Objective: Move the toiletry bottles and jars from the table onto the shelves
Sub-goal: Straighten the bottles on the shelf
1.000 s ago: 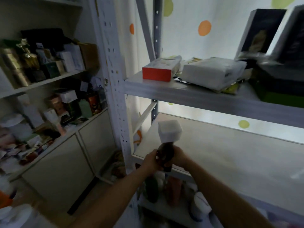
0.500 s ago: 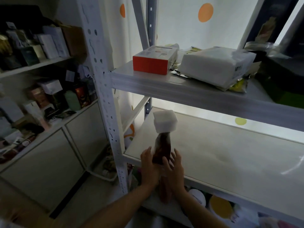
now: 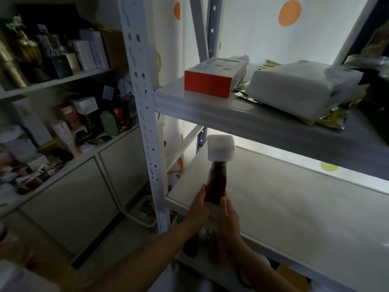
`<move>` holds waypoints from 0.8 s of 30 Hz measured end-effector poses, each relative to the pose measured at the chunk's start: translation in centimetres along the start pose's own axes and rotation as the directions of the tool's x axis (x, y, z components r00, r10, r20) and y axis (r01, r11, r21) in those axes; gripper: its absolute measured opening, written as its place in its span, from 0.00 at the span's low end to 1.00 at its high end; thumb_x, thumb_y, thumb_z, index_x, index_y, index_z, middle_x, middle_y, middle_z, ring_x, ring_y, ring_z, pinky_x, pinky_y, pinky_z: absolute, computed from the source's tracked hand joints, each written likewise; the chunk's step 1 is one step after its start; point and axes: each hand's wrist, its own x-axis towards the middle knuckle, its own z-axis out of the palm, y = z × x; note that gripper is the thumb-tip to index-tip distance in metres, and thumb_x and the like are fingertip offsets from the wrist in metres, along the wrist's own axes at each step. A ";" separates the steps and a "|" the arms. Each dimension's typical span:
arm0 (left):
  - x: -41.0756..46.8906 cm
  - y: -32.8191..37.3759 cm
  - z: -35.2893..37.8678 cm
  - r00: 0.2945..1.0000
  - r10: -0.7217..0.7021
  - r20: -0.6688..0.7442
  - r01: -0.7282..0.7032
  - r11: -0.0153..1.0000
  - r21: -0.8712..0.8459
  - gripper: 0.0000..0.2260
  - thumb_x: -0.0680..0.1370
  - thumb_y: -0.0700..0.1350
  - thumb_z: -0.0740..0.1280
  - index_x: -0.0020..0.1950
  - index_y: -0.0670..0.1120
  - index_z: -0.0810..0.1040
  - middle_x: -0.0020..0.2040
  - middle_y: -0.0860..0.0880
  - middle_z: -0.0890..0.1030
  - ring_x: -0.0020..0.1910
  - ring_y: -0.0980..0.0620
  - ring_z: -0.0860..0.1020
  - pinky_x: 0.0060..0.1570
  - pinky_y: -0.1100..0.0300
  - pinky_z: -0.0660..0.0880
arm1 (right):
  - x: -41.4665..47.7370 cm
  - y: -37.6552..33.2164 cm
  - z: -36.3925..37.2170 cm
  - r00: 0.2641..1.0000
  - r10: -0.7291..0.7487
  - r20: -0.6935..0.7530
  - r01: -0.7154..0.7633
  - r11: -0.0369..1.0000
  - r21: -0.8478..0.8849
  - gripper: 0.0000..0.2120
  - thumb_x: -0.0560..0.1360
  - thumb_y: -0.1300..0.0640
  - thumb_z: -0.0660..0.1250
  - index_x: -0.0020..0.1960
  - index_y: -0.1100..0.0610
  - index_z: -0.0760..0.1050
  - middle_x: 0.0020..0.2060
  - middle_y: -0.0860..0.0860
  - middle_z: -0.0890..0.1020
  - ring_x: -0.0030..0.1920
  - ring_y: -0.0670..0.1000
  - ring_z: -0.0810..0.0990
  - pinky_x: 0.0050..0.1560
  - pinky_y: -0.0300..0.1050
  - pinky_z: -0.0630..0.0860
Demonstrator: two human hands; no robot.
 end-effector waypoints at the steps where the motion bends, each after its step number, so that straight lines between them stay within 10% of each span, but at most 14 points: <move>1: 0.4 0.2 0.0 1.000 -0.013 0.013 0.013 1.000 0.004 0.17 0.83 0.50 0.50 0.70 0.49 0.67 0.64 0.48 0.76 0.63 0.53 0.74 0.68 0.51 0.68 | 0.4 -0.2 -0.1 1.000 0.005 0.010 -0.005 1.000 0.005 0.18 0.82 0.53 0.51 0.71 0.53 0.64 0.54 0.48 0.76 0.48 0.41 0.75 0.40 0.20 0.69; 12: 5.0 1.9 -1.3 0.979 -0.082 0.185 0.049 0.983 0.175 0.27 0.80 0.39 0.55 0.78 0.46 0.50 0.68 0.41 0.69 0.61 0.46 0.73 0.52 0.57 0.76 | 4.7 -1.5 -0.1 0.998 0.067 0.022 -0.067 0.998 -0.012 0.21 0.82 0.49 0.50 0.69 0.57 0.69 0.63 0.56 0.75 0.59 0.49 0.72 0.54 0.37 0.65; 24: 9.4 1.1 -3.0 0.938 -0.002 0.348 -0.093 0.962 0.256 0.33 0.79 0.38 0.59 0.77 0.50 0.42 0.69 0.43 0.63 0.63 0.45 0.67 0.61 0.49 0.72 | 9.4 -2.2 1.7 0.978 0.158 -0.134 -0.152 0.987 0.054 0.26 0.82 0.44 0.47 0.67 0.61 0.69 0.59 0.57 0.76 0.55 0.51 0.72 0.58 0.46 0.68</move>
